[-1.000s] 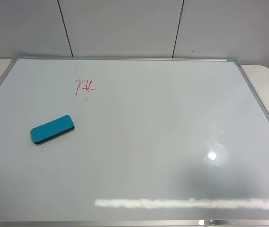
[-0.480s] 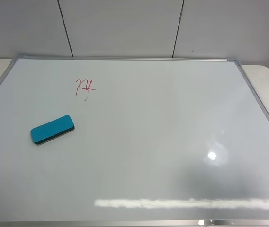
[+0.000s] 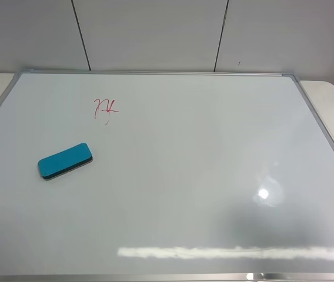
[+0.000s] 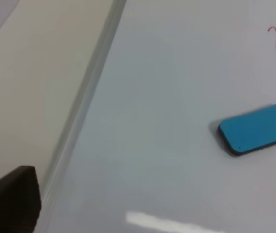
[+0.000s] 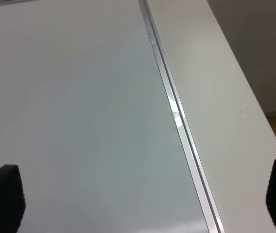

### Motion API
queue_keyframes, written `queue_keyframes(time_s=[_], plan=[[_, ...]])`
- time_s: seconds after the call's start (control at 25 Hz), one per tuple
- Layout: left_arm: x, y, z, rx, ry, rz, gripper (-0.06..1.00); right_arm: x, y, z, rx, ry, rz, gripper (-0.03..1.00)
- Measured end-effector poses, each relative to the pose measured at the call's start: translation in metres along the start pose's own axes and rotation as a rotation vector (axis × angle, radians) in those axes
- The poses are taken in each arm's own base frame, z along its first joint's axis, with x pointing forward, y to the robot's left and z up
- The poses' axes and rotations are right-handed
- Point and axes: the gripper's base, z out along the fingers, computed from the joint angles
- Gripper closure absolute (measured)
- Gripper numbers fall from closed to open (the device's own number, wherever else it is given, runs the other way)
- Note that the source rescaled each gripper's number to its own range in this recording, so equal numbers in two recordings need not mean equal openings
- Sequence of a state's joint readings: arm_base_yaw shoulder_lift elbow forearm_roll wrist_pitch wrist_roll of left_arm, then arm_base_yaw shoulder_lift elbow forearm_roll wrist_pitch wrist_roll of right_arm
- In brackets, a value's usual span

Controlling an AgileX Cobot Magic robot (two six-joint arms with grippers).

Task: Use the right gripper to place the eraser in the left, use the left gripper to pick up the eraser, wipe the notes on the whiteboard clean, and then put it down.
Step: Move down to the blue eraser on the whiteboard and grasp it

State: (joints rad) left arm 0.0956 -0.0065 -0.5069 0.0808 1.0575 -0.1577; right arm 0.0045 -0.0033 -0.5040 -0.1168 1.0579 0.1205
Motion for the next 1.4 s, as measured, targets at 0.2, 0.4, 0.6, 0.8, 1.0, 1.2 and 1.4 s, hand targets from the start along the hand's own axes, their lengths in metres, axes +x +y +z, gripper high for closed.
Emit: queue_keyframes(time_s=[0.2, 0.4, 0.6, 0.8, 1.0, 1.2, 1.4], plan=[[0.000, 0.000, 0.000, 0.000, 0.000, 0.000, -0.06, 0.000, 0.000, 0.000, 0.000, 0.000, 0.000, -0.03], [0.000, 0.000, 0.000, 0.000, 0.000, 0.000, -0.06, 0.000, 0.000, 0.000, 0.000, 0.000, 0.000, -0.03], [0.000, 0.000, 0.000, 0.000, 0.000, 0.000, -0.06, 0.000, 0.000, 0.000, 0.000, 0.000, 0.000, -0.03], [-0.009, -0.005, 0.013, 0.023, 0.094, -0.015, -0.06, 0.000, 0.000, 0.000, 0.000, 0.000, 0.000, -0.03], [-0.038, -0.014, 0.045, 0.038, 0.279, 0.059, -0.06, 0.000, 0.000, 0.000, 0.000, 0.000, 0.000, -0.03], [-0.065, -0.021, 0.090, 0.061, 0.483, 0.216, -0.06, 0.000, 0.000, 0.000, 0.000, 0.000, 0.000, -0.03], [-0.080, -0.030, 0.132, 0.123, 0.639, 0.372, -0.06, 0.000, 0.000, 0.000, 0.000, 0.000, 0.000, -0.03]])
